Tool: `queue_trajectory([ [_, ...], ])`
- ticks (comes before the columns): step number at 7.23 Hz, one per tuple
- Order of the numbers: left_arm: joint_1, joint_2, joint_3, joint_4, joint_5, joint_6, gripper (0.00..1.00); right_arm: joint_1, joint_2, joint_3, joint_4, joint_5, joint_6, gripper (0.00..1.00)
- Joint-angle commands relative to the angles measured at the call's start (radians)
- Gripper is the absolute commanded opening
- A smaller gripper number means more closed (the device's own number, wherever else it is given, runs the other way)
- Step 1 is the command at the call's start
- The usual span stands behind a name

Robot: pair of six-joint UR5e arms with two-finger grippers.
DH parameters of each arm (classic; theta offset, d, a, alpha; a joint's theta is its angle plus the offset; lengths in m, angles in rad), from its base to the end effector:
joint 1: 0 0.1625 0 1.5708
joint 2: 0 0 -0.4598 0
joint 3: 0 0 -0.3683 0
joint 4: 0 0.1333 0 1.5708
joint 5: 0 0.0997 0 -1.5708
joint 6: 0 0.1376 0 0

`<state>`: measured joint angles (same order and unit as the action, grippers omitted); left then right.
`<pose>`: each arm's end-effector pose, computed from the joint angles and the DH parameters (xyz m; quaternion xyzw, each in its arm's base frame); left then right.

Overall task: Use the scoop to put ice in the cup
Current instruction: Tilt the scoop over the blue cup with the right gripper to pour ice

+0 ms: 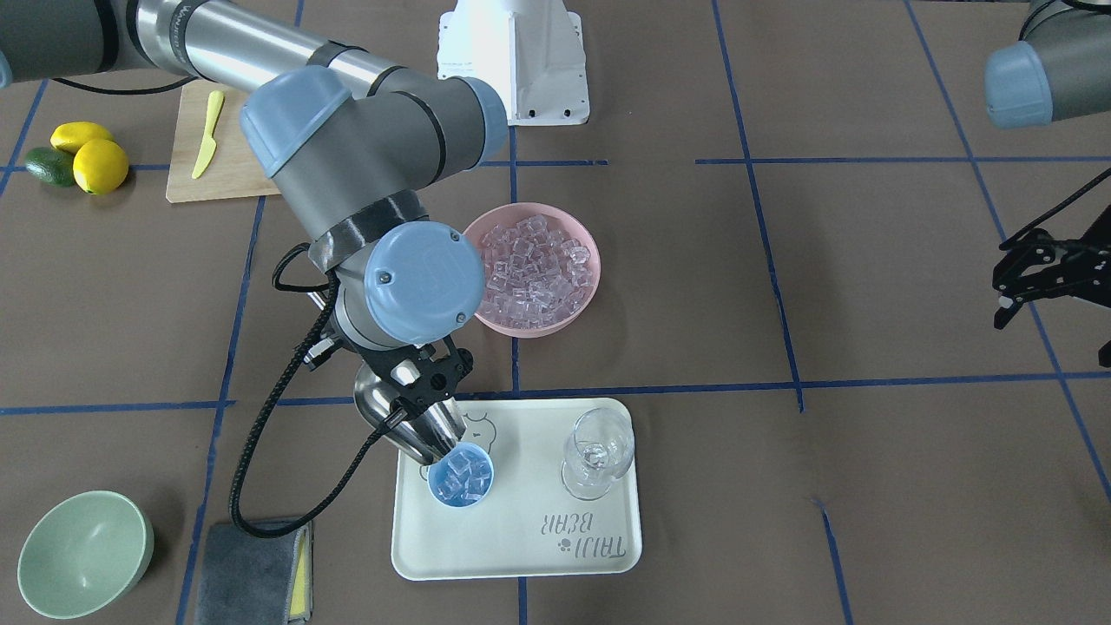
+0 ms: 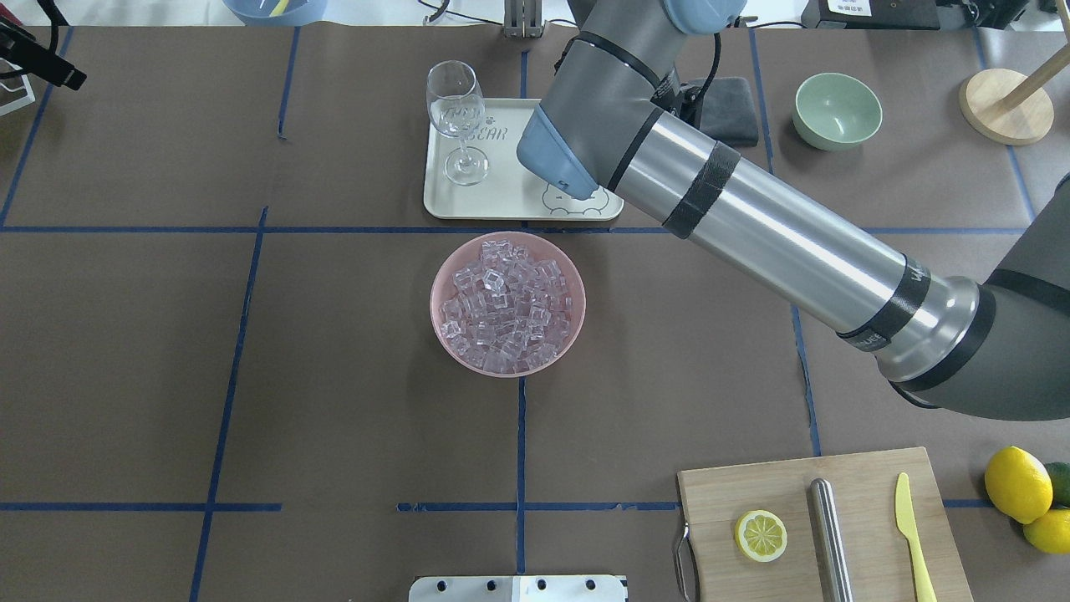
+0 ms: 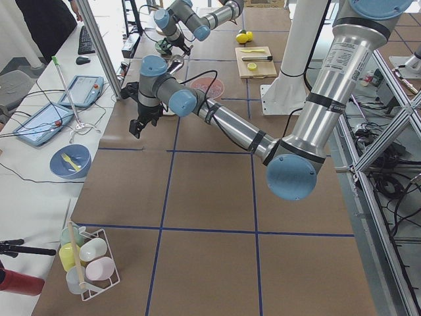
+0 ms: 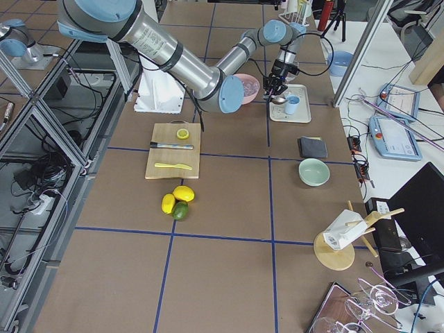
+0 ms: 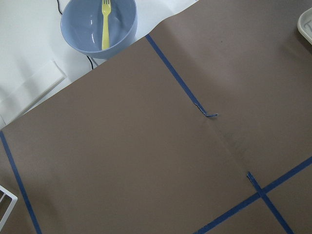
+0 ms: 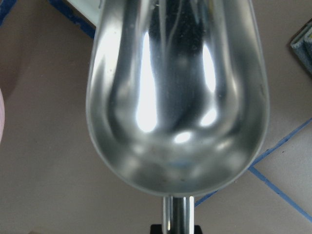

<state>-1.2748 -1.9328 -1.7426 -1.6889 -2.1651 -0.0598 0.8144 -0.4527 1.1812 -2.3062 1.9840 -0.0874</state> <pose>0.1295 -0.6174 0.4352 0.2523 0.3272 0.1998 0.8885 -0.4834 -0.6261 0.2451 -0.0705 -0.1927 -0.4001 0.8932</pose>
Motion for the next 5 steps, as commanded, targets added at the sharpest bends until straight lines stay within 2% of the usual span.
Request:
queue_trajectory([
  [1,0.0,-0.002,0.0,0.002,-0.001,0.0,1.0,-0.001,0.0,0.005,-0.004,-0.005,0.0,0.0],
  [3,-0.003,0.004,-0.002,0.002,-0.001,-0.002,1.0,0.037,0.008,0.044,-0.034,0.007,0.002,0.0],
  [5,-0.003,-0.002,0.0,0.005,0.001,-0.014,1.0,0.131,-0.007,0.133,-0.036,0.102,0.021,0.0],
])
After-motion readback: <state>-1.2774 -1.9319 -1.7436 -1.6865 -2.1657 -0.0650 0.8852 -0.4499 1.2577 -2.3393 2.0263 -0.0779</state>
